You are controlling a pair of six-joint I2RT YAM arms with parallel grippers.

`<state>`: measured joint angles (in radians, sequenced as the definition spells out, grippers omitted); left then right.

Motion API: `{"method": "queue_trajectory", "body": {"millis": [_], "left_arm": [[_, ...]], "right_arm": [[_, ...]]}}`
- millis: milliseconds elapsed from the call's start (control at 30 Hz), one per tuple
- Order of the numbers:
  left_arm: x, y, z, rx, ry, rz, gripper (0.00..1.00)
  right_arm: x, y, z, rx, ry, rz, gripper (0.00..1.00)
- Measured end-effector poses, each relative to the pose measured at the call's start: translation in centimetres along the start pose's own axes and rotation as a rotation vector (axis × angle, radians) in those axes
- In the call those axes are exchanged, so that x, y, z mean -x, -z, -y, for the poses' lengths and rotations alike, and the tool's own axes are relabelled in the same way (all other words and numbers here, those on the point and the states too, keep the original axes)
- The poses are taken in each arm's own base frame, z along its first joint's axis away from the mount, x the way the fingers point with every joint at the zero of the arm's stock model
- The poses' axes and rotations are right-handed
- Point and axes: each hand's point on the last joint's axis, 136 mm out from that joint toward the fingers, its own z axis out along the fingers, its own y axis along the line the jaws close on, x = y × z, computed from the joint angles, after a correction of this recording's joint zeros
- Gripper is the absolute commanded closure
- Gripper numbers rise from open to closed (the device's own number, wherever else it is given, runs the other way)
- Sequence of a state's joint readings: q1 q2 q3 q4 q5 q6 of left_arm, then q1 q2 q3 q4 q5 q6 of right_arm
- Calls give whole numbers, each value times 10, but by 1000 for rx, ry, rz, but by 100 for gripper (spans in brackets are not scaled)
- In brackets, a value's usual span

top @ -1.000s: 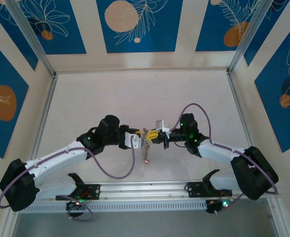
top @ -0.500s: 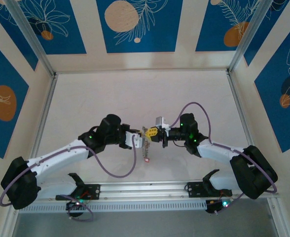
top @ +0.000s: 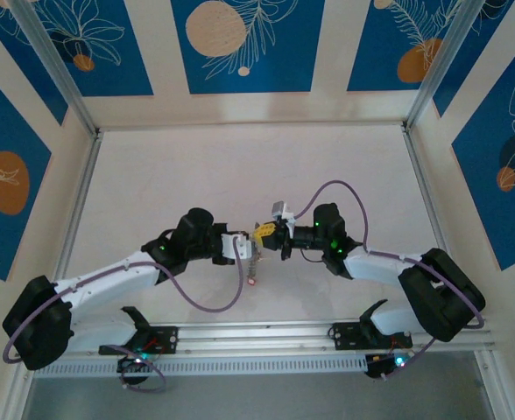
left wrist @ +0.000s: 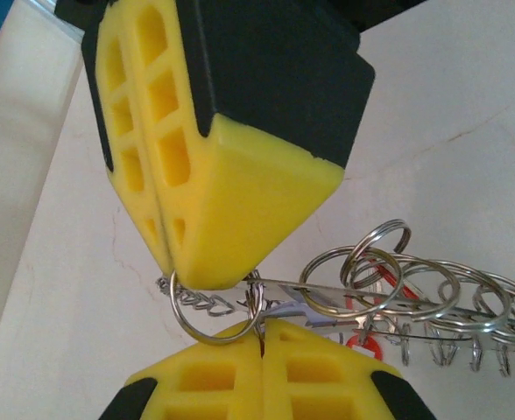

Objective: Put the keys on the keyring

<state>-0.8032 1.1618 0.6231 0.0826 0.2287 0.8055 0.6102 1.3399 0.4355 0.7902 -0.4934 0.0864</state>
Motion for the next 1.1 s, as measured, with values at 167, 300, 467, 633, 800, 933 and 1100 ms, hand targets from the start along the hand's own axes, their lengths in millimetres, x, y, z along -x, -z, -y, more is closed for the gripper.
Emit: {"method": "queue_trajectory", "body": {"millis": [167, 300, 467, 633, 800, 933, 1100], "left_arm": [[-2, 1, -1, 5, 24, -16, 100], [-3, 2, -1, -2, 28, -30, 100], [1, 7, -8, 7, 30, -30, 100], [2, 9, -10, 5, 35, -24, 86], [1, 9, -5, -24, 69, -18, 74], [4, 9, -5, -35, 104, 7, 64], [9, 10, -11, -22, 155, 47, 62]], "right_arm": [[-2, 0, -1, -3, 7, -3, 100], [-4, 1, -2, -3, 27, -14, 96], [-3, 4, -3, -2, 45, -17, 98], [-9, 9, 0, -8, 31, -25, 100], [-10, 12, 3, -21, 32, -19, 100], [-10, 13, 4, -18, 33, -16, 100], [-9, 13, 0, 4, 36, -14, 100]]}}
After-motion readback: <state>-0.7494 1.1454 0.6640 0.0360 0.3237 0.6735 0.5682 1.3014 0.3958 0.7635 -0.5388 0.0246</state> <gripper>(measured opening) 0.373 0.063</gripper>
